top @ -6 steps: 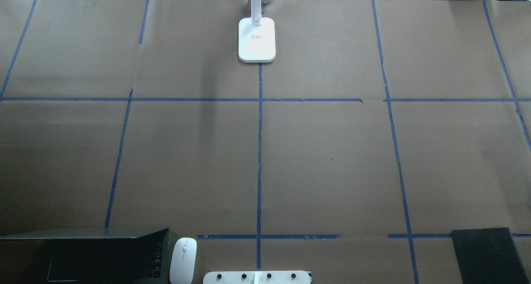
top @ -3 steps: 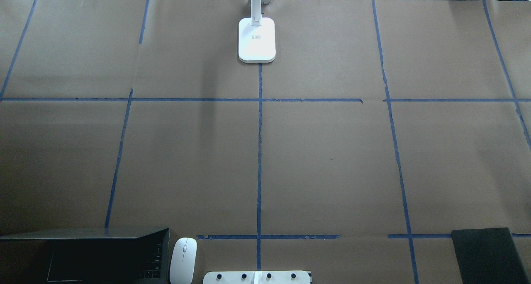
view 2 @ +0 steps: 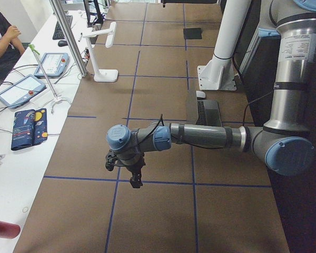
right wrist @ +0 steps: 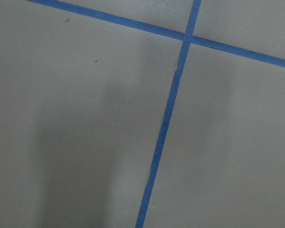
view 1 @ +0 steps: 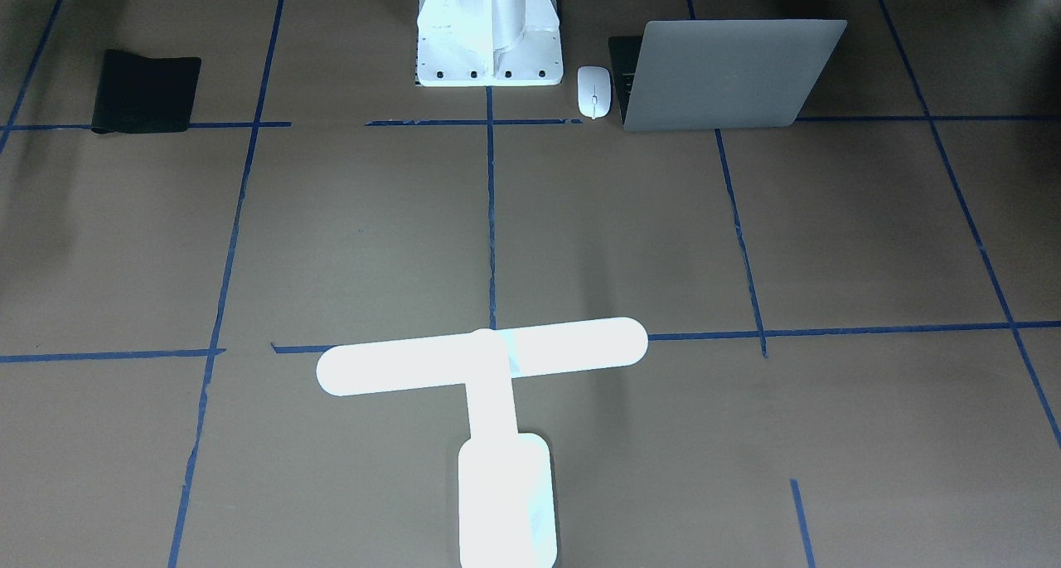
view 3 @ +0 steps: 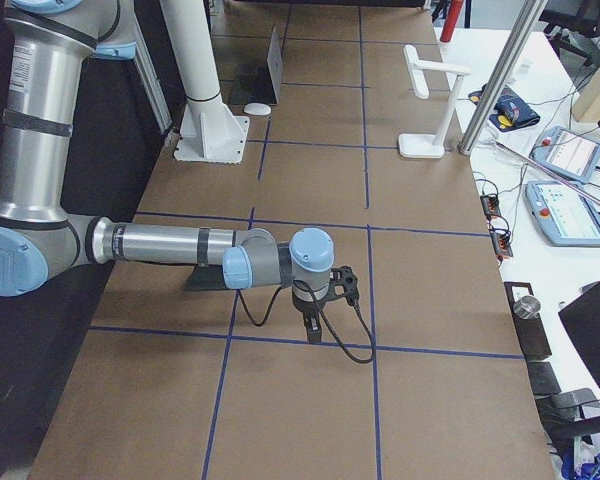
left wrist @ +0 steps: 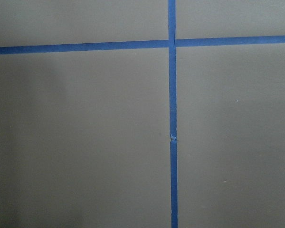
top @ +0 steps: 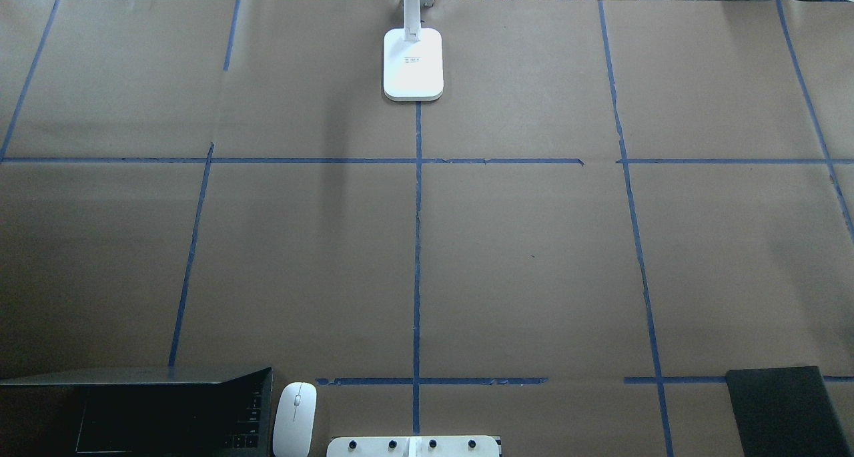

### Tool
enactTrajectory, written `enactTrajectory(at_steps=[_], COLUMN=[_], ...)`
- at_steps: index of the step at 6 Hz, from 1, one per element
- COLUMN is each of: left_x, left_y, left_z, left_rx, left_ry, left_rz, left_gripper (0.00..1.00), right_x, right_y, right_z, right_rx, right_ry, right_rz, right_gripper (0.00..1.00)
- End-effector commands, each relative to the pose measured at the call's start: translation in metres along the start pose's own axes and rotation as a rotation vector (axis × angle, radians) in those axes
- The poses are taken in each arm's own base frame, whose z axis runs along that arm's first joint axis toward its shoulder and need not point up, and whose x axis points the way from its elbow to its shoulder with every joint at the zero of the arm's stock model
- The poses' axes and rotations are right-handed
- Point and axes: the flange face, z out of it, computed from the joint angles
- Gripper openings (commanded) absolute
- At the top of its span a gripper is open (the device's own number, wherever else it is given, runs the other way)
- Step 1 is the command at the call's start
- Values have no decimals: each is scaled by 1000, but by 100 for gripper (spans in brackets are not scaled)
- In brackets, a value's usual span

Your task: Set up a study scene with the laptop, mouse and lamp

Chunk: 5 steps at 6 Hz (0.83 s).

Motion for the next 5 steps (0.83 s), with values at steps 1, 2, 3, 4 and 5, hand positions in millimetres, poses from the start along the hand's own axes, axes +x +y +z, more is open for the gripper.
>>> enactTrajectory(at_steps=[1,2,3,4,5], left_x=[6,15,23,52,114], left_y=[-4,-7,5,-3,-5], left_z=[-4,-13,-17,-15,-4], left_rx=[9,34,65,110,90], left_ry=[1,0,1,-5,45], left_rz=[13,42,78,181,148], left_gripper=[100,100,100,100,100], right_x=[-2,-2,-1,-2,-9], right_y=[0,0,1,1,-1], right_z=[-1,0,0,-1,-4], right_rx=[4,5,6,9,20], right_ry=[-9,-12,-12,-14,-54], right_rz=[-4,-4,-14,-16,-28], right_gripper=[100,100,100,100,100])
